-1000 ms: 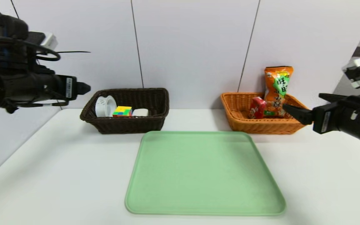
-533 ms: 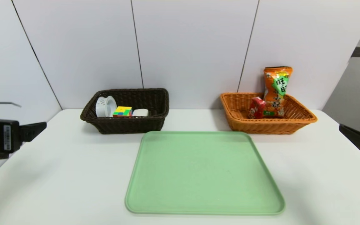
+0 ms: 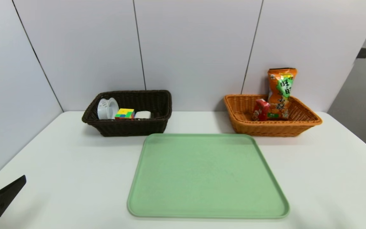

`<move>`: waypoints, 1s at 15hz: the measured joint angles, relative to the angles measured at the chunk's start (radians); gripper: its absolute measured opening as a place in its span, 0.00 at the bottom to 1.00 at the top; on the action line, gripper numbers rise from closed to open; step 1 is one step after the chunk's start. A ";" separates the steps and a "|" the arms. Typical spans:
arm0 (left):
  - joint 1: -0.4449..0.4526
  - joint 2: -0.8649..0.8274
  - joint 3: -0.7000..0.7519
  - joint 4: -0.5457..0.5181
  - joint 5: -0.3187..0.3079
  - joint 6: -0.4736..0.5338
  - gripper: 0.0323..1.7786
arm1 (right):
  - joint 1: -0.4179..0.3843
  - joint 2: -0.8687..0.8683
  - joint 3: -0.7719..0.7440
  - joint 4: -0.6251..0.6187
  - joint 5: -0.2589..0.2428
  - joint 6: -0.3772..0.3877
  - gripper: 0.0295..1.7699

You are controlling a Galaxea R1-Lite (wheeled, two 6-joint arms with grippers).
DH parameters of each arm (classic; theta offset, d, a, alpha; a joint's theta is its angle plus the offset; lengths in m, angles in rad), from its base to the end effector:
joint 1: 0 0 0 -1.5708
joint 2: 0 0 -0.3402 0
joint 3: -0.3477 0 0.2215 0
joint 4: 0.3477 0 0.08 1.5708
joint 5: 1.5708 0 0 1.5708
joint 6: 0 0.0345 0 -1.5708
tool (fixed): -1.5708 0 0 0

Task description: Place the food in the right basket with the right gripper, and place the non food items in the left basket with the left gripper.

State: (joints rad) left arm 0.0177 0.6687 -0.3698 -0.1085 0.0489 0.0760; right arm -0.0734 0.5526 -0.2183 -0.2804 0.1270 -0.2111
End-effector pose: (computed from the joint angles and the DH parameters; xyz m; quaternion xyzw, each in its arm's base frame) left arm 0.0667 0.0029 0.2001 0.0393 0.0962 0.0295 0.9941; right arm 0.0462 0.0010 0.1754 -0.1026 0.0238 0.0295 0.9940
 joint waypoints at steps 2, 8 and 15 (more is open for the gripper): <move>0.003 -0.075 0.043 0.002 -0.037 -0.010 0.95 | 0.001 -0.132 0.001 0.136 0.024 0.001 0.97; 0.003 -0.280 0.121 0.024 -0.090 -0.013 0.95 | 0.011 -0.269 -0.045 0.196 0.044 0.039 0.97; 0.003 -0.399 0.122 0.120 -0.097 -0.014 0.95 | 0.077 -0.446 -0.148 0.496 0.044 0.063 0.97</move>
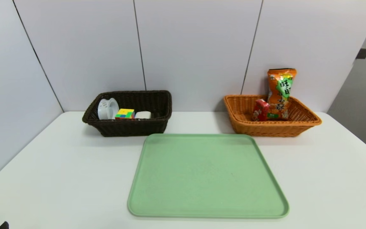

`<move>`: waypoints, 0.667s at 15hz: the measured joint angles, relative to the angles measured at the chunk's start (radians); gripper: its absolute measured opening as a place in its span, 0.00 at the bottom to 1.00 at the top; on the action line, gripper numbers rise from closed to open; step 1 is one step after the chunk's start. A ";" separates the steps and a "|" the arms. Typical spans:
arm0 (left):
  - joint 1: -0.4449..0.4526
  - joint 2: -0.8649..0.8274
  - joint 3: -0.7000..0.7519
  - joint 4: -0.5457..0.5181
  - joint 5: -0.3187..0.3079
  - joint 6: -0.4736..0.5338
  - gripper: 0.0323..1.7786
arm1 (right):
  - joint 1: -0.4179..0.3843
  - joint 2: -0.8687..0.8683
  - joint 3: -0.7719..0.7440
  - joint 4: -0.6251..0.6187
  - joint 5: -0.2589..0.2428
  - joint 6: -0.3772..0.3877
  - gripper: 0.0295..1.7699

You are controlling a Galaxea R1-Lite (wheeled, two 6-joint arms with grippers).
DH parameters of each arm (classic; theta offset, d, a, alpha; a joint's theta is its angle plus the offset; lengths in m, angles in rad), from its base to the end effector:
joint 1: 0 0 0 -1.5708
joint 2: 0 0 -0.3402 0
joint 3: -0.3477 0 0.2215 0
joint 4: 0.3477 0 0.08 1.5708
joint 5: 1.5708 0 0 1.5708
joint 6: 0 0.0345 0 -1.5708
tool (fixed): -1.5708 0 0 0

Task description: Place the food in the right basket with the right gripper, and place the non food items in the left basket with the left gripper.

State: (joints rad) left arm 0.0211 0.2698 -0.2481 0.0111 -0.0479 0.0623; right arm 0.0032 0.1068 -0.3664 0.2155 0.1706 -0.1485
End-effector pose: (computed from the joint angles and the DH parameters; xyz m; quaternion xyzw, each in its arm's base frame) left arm -0.0036 -0.0017 0.1579 0.0306 0.0160 -0.0139 0.9993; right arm -0.0425 0.0057 0.1677 -0.0757 -0.0283 0.0849 0.9931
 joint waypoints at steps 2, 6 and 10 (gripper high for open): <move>0.000 -0.029 -0.003 -0.003 -0.013 0.001 0.95 | 0.000 -0.057 -0.001 -0.008 0.000 0.001 0.97; -0.002 -0.129 0.010 -0.002 -0.032 0.008 0.95 | -0.001 -0.101 0.007 -0.126 -0.009 0.004 0.97; -0.005 -0.226 0.040 -0.047 -0.031 0.011 0.95 | 0.000 -0.109 0.116 -0.354 -0.037 0.001 0.97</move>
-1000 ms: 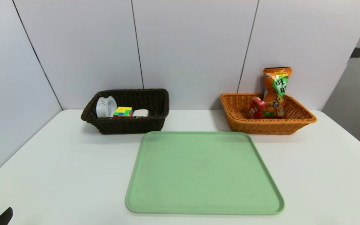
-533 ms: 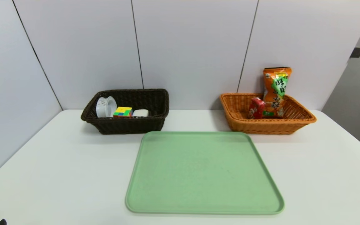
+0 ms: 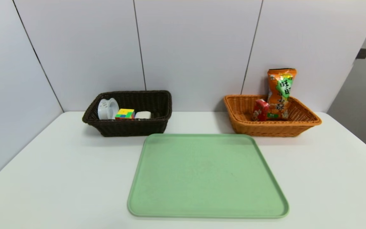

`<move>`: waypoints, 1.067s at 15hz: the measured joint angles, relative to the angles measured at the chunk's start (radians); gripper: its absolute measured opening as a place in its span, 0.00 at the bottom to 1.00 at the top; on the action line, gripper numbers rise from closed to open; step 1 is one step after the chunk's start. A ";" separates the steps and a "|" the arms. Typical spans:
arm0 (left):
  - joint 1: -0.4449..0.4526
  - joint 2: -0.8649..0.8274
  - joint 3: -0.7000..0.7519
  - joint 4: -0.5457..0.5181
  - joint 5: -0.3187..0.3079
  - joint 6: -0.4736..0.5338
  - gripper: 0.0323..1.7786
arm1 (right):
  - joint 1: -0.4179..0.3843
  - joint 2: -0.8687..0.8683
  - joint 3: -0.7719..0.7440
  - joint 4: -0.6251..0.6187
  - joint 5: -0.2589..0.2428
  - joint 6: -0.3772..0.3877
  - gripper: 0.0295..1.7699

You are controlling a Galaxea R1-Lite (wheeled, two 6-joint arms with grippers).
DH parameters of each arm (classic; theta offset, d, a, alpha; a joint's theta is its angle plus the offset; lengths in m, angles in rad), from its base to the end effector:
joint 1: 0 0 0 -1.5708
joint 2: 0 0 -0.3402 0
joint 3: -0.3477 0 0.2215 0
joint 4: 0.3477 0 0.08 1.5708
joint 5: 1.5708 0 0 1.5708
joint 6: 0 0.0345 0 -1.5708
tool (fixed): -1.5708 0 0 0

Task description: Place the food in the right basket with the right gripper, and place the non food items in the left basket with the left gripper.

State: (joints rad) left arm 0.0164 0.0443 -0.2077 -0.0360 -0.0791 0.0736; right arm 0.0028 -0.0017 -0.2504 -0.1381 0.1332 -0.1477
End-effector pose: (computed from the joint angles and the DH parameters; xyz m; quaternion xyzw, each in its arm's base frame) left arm -0.0345 -0.0033 0.1461 0.0413 -0.1005 -0.0275 0.9937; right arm -0.0518 0.0044 0.1679 -0.0848 -0.1978 0.0522 0.9752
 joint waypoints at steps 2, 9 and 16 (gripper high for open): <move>0.000 -0.026 0.009 -0.056 0.001 0.000 0.95 | 0.000 0.000 0.076 -0.156 -0.020 -0.001 0.97; 0.000 -0.045 0.147 -0.161 0.005 0.010 0.95 | 0.000 0.000 0.236 -0.204 -0.029 -0.006 0.97; 0.000 -0.046 0.207 -0.105 0.014 0.028 0.95 | -0.001 0.000 0.250 -0.006 -0.036 -0.007 0.97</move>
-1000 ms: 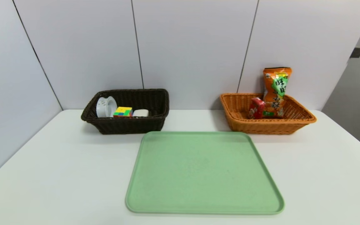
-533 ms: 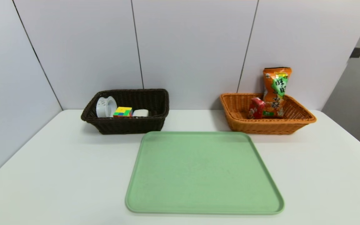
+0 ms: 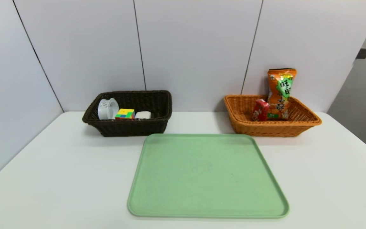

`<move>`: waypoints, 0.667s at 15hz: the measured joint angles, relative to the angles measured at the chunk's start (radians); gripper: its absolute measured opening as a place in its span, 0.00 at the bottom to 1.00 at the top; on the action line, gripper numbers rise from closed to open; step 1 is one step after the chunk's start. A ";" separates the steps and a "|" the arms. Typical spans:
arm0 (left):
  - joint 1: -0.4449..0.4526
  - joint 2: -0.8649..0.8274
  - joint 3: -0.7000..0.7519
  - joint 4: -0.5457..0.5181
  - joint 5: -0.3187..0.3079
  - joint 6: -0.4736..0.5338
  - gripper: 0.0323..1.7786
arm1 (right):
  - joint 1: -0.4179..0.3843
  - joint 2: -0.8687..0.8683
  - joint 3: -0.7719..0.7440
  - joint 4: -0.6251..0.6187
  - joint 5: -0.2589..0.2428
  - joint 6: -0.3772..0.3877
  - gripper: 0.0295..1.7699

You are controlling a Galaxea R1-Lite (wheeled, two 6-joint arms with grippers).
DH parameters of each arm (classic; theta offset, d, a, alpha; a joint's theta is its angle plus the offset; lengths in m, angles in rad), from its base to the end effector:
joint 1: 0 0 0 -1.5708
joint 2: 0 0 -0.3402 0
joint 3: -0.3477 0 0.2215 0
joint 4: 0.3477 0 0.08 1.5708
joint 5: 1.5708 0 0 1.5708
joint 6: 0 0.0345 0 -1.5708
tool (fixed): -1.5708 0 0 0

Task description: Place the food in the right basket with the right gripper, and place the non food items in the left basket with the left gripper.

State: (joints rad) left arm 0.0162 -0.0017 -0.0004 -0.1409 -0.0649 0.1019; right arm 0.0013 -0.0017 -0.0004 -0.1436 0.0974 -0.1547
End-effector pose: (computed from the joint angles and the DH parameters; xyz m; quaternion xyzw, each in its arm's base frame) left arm -0.0188 -0.0025 0.0916 0.0537 -0.0725 -0.0206 0.9957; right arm -0.0190 0.0033 0.0919 -0.0805 -0.0763 0.0434 0.9929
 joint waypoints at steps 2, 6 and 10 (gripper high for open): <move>0.000 0.000 0.000 0.039 0.005 0.003 0.95 | 0.000 0.000 0.000 0.036 -0.026 0.003 0.97; 0.001 0.000 0.000 0.112 0.039 0.030 0.95 | 0.000 0.000 0.000 0.145 -0.074 0.023 0.97; 0.000 0.000 0.000 0.107 0.054 -0.037 0.95 | 0.001 0.001 0.000 0.147 -0.100 0.148 0.97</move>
State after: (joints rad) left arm 0.0164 -0.0017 0.0000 -0.0340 -0.0111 0.0653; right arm 0.0023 -0.0009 -0.0009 0.0032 -0.0028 -0.0066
